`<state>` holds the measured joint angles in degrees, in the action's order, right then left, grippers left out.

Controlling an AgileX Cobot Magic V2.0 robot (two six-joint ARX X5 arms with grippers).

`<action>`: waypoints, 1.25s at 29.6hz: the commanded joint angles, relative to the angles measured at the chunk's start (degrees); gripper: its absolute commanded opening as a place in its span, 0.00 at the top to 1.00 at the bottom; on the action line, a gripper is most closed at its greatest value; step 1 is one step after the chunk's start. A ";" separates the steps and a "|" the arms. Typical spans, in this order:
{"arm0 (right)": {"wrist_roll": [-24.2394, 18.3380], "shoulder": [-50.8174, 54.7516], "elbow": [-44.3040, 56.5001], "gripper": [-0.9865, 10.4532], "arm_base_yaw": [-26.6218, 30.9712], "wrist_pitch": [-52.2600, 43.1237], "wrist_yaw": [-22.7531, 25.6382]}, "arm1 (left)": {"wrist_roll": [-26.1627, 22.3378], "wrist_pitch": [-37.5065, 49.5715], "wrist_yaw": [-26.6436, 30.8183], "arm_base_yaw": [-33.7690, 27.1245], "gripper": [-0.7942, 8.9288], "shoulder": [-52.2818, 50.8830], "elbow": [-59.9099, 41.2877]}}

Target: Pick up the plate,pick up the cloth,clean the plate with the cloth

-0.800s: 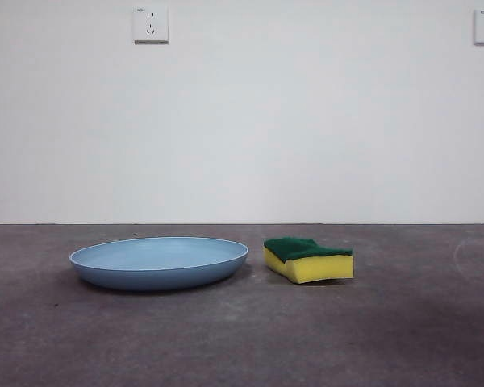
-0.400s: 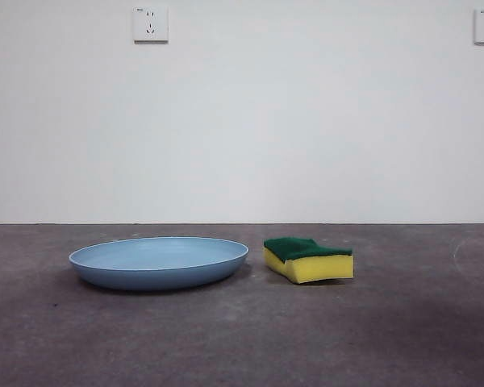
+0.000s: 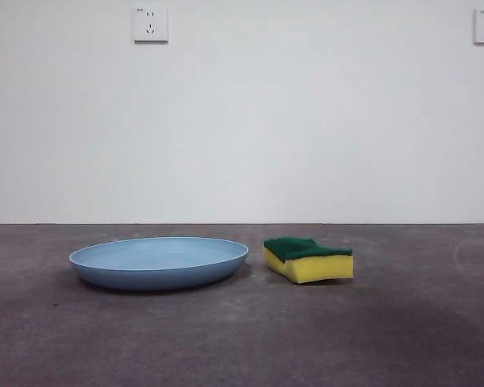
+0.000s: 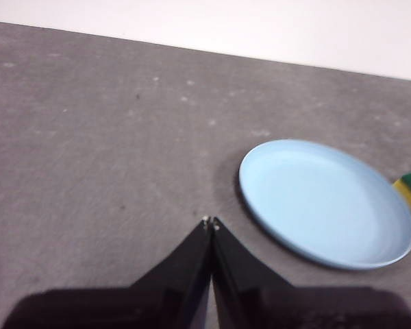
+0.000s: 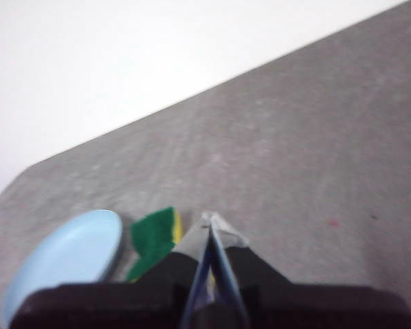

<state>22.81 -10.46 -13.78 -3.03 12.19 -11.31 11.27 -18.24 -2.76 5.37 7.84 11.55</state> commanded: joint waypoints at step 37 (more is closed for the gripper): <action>-15.61 -42.75 -40.09 0.53 -0.15 29.18 -12.79 | -1.77 -7.10 -18.56 0.70 0.53 58.82 37.20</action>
<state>6.70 -53.15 -53.65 -3.03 41.54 -24.03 9.26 -25.78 -21.39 5.91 65.58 48.49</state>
